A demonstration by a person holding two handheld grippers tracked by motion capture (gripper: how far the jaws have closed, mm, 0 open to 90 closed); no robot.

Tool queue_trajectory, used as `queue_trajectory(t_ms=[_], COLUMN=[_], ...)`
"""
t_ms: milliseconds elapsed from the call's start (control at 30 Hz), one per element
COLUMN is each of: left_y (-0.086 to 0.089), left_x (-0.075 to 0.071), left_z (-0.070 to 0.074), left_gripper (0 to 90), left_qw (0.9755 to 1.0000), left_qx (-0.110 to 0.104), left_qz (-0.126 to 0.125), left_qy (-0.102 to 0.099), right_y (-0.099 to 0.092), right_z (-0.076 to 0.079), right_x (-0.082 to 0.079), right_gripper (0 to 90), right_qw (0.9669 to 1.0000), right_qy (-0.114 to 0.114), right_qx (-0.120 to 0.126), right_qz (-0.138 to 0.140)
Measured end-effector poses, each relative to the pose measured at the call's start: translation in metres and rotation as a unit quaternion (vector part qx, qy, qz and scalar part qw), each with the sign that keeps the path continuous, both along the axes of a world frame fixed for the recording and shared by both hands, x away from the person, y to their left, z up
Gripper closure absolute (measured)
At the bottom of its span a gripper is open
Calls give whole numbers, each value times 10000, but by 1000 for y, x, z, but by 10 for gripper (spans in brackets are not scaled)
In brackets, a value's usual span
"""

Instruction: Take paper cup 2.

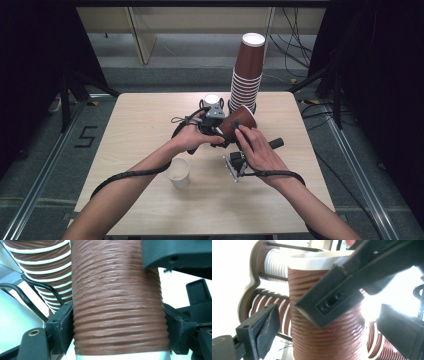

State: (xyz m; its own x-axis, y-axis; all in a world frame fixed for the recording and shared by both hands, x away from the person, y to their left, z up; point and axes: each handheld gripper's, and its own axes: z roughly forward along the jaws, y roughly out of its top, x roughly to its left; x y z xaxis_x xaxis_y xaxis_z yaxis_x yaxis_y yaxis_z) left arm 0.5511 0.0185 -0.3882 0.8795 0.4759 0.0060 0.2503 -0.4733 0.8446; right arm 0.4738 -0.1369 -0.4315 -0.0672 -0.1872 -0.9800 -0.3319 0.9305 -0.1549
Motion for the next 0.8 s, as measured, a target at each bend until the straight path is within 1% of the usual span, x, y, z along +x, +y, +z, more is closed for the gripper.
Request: queue_trajectory(t_ms=[67,100,133,167,200,233,267,300,333,367,400,433,467,500,567,600,633,667,700,733,800], left_y=[0,1,1,1,1,2,2,2,3,3,3,3,3,3,4,4,4,4,5,5,6], left_x=[0,1,1,1,2,2,3,3,3,4,4,4,5,5,5,6,6,6,7,8,8], left_z=[1,1,1,1,1,1,1,2,2,2,1,1,1,0,0,-1,0,0,-1,-1,0], left_gripper=[222,222,222,222,222,222,222,222,222,222,222,222,222,222,222,222,222,222,222,222,221], left_qw=[10000,10000,10000,10000,9999,9999,9999,9999,9999,9998,9998,9998,9998,9998,9998,9998,9998,9997,9996,9996,9996], left_qx=[10,0,-13,-11,-30,-53,-71,-68,-92,-94,-96,-97,-98,-99,-107,-114,-123,-129,-183,-183,-179], left_qz=[40,62,60,73,97,103,113,134,133,149,147,163,177,185,180,172,172,192,195,188,191], left_qy=[-4,-19,-26,-39,-31,-23,-39,-37,-29,-29,-38,-34,-22,-23,-37,-48,-51,-48,-62,-57,-88], right_y=[-1,-2,-2,-3,-4,-5,-4,-4,-5,-6,-6,-7,-9,-9,-9,-9,-10,-10,-11,-12,-13], right_z=[1,3,3,5,5,6,10,10,9,11,12,13,13,14,14,14,14,14,12,12,13], right_x=[0,-2,-3,-1,-1,-2,-2,1,0,1,-1,-1,0,0,0,-1,-1,0,-1,-1,-1], right_gripper=[66,68,70,70,72,74,75,77,81,86,89,90,93,96,97,98,98,98,98,98,100], right_qw=[10000,9999,9998,9999,9999,9997,9998,9996,9992,9990,9989,9988,9991,9990,9985,9982,9979,9974,9959,9952,9939], right_qy=[-20,44,41,-19,-12,40,29,-95,-42,-42,17,21,20,66,84,96,156,151,179,256,265], right_qx=[67,69,104,68,135,144,63,280,396,447,433,432,387,392,504,523,570,646,813,876,994], right_qz=[-21,-144,-188,-97,-82,-167,-167,35,-35,-25,-158,-210,-166,-227,-203,-264,-264,-263,-348,-360,-390])
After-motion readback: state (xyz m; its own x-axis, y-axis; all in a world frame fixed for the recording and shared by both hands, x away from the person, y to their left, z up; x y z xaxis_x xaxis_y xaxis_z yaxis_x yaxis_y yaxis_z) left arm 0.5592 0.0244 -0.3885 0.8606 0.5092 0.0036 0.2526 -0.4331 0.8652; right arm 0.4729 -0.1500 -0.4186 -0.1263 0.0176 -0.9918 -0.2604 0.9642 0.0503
